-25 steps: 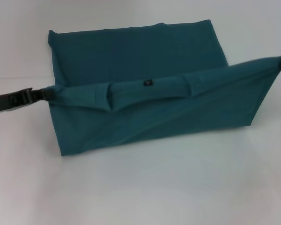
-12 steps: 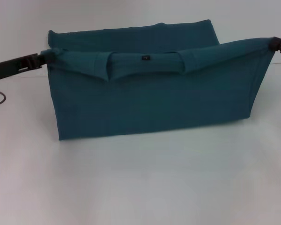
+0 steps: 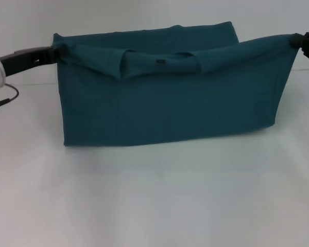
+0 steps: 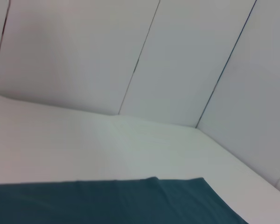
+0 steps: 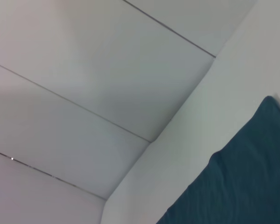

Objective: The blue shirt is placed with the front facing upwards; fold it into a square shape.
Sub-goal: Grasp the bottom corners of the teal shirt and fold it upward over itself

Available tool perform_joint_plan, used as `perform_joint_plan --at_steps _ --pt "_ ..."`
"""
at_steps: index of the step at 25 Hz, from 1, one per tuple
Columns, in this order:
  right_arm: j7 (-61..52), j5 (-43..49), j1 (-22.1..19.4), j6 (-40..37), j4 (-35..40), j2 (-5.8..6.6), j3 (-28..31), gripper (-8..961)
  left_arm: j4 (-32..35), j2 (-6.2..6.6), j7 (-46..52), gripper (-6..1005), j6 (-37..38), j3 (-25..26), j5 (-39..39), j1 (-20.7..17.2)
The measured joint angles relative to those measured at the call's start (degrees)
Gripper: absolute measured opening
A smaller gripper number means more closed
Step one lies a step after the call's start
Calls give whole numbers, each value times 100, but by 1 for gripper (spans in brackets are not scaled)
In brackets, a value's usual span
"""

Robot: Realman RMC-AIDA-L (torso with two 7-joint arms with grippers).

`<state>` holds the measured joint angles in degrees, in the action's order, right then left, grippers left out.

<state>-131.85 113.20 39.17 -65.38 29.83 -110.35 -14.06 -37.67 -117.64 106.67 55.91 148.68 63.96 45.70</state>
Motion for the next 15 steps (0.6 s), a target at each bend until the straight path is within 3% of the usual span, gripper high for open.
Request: perform_joint_plan --at_steps 15 --pt "385 -60 184 890 -261 -24 -267 26 521 -57 -483 111 -1060 -293 44 240"
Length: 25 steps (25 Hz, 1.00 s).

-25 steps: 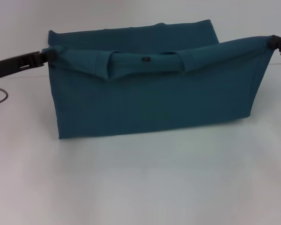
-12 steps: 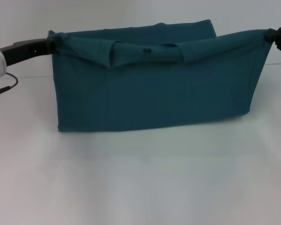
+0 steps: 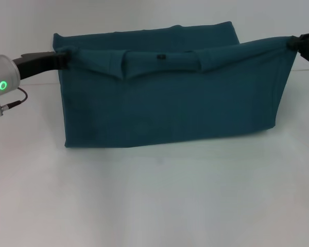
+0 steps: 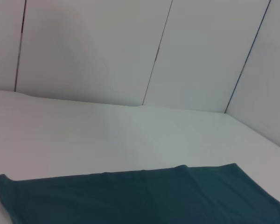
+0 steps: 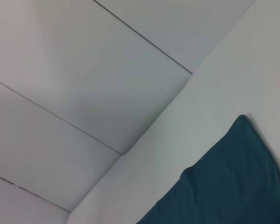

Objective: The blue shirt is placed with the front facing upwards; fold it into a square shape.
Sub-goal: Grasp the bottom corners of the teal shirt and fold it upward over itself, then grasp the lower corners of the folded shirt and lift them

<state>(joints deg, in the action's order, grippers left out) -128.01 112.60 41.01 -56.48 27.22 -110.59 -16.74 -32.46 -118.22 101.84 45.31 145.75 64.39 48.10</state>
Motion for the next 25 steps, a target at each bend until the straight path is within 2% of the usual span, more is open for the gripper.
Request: perform_joint_plan --at_steps 6,11,14,19,24,25 --pt "101 -4 110 441 -95 -23 -274 29 40 -125 -228 113 -302 -25 0 105" --pt "202 -3 180 938 -136 -69 -632 34 -15 -347 -508 115 -639 -213 -1 139" --pt "210 14 208 1229 -142 -97 -943 37 -39 -407 -511 116 -807 -309 -1 139" --pt "203 22 222 1368 -142 -69 -1133 207 -80 -416 -509 117 -932 -375 -4 151" --pt "381 87 84 1115 -7 111 -1319 404 -230 -372 -388 347 -791 -374 -25 -13" --pt "444 104 30 1010 38 154 -1391 443 -305 -373 -338 427 -677 -397 -36 -93"
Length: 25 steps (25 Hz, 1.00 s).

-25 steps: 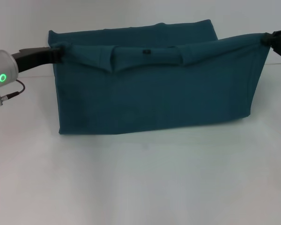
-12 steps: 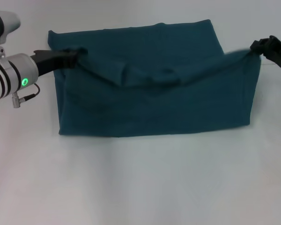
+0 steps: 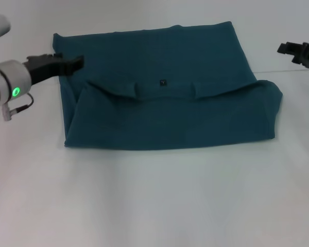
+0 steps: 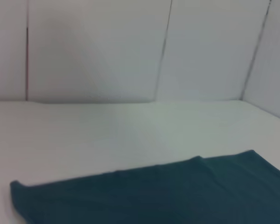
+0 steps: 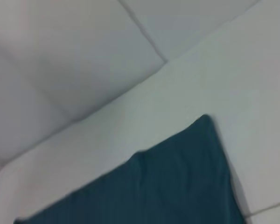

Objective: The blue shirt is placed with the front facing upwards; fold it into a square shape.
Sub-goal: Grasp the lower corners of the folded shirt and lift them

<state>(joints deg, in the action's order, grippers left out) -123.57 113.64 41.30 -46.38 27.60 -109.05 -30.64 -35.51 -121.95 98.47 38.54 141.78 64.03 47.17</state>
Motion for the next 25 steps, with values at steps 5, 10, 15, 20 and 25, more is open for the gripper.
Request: perform_joint_plan --at_steps 5,10,15,20,25 --pt "-47 -26 -476 -904 370 102 -58 598 -261 6 309 591 618 -276 -25 -501" --pt "-90 -23 -836 -1169 742 -18 -76 718 -329 21 738 593 665 -781 -232 -689" --pt "-60 -21 -975 -1388 848 -46 -67 758 -463 23 1192 592 696 -871 -629 -737" --pt "-59 -30 -999 -1408 858 -62 -49 756 -298 34 1244 592 604 -887 -644 -517" --pt "-57 -34 -980 -1413 814 -77 -79 753 169 82 1239 592 -6 -1161 -820 -125"
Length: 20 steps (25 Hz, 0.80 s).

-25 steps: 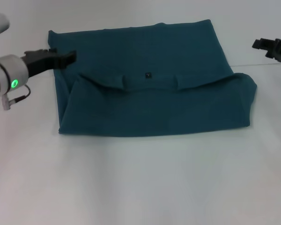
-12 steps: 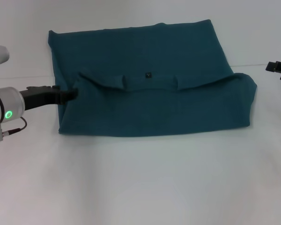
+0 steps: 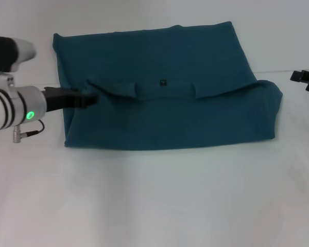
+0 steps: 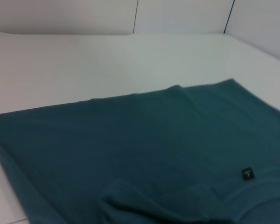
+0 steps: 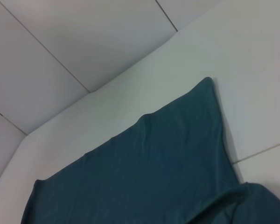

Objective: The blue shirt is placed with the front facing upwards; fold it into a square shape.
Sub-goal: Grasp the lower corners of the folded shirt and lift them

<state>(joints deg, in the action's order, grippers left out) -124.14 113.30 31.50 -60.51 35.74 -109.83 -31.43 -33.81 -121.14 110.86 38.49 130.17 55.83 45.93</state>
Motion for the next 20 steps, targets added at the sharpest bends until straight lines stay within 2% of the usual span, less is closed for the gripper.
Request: perform_joint_plan --at_steps 6,14,17,20 --pt "-10 0 -49 -2 -6 -56 24 751 604 13 28 591 -687 -183 -255 312" --pt "-51 2 -107 3 -7 -132 24 749 1009 -9 -10 591 -1442 -664 -268 435" --pt "-62 11 -109 -5 -14 -136 16 748 933 3 235 590 -1292 -621 -270 365" --pt "-63 11 -124 -79 4 -136 11 748 284 11 846 590 -609 -605 -272 -40"
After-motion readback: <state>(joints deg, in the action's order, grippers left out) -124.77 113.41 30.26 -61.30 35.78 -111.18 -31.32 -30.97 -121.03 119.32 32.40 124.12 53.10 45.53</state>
